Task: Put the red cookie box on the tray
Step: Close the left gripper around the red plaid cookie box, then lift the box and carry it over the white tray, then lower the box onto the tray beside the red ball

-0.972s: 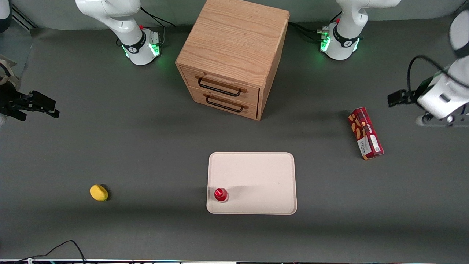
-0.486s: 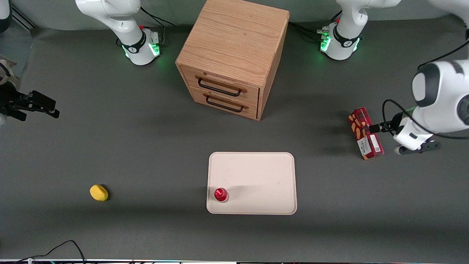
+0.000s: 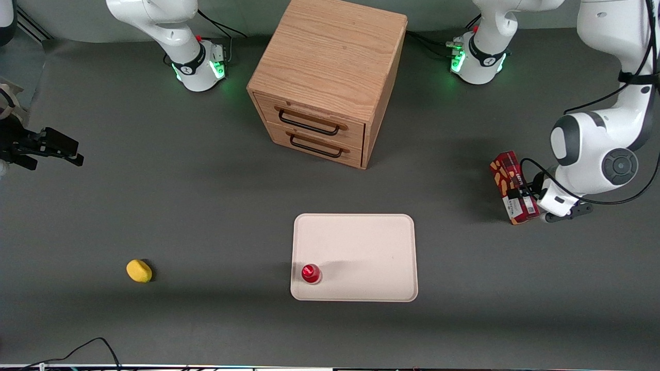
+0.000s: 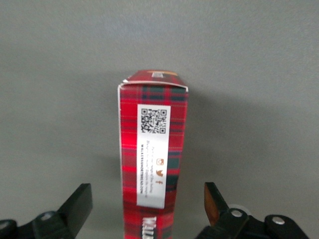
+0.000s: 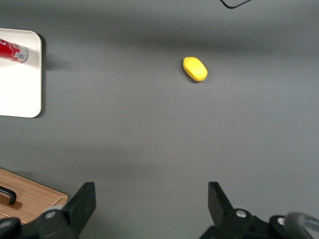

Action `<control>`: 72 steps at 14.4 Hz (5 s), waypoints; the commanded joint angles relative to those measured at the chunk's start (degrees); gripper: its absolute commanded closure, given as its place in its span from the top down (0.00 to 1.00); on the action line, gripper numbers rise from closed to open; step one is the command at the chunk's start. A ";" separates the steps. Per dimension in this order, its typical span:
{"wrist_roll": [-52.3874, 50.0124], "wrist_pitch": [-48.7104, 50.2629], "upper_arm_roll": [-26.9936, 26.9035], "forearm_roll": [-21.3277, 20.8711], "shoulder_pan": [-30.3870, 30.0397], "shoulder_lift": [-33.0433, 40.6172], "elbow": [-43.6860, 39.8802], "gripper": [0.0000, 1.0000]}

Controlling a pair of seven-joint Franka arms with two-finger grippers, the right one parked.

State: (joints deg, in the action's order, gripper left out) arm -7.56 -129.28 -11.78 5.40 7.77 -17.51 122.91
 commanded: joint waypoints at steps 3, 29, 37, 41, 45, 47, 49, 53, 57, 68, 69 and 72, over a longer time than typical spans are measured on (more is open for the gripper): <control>0.00 -2.73 -0.26 1.45 0.23 -0.07 1.89 0.68; -16.91 53.61 14.66 -1.01 2.86 7.08 -44.92 0.00; -47.70 41.76 26.63 -0.48 5.05 -11.13 -59.90 0.00; -52.30 30.69 26.63 -0.74 7.70 -18.07 -59.63 0.00; -44.83 21.19 26.55 -3.98 7.52 -25.02 -58.15 0.00; -42.47 15.93 26.28 -6.53 7.17 -25.73 -54.55 0.00; -39.74 10.91 26.20 -6.98 6.91 -27.13 -52.95 0.00; -37.80 6.25 25.85 -7.60 6.82 -30.30 -53.39 0.00; -34.72 4.04 24.35 -7.68 6.82 -32.06 -53.39 0.00; -34.36 0.35 24.35 -7.77 7.26 -34.61 -52.69 0.00; -34.36 -0.27 24.35 -7.86 7.26 -34.87 -52.69 0.00; -34.19 -0.45 24.35 -7.77 7.26 -35.49 -52.69 0.33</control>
State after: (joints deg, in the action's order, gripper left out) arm -41.87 -128.24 12.65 -1.63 14.66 -51.97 69.87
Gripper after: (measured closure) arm 0.744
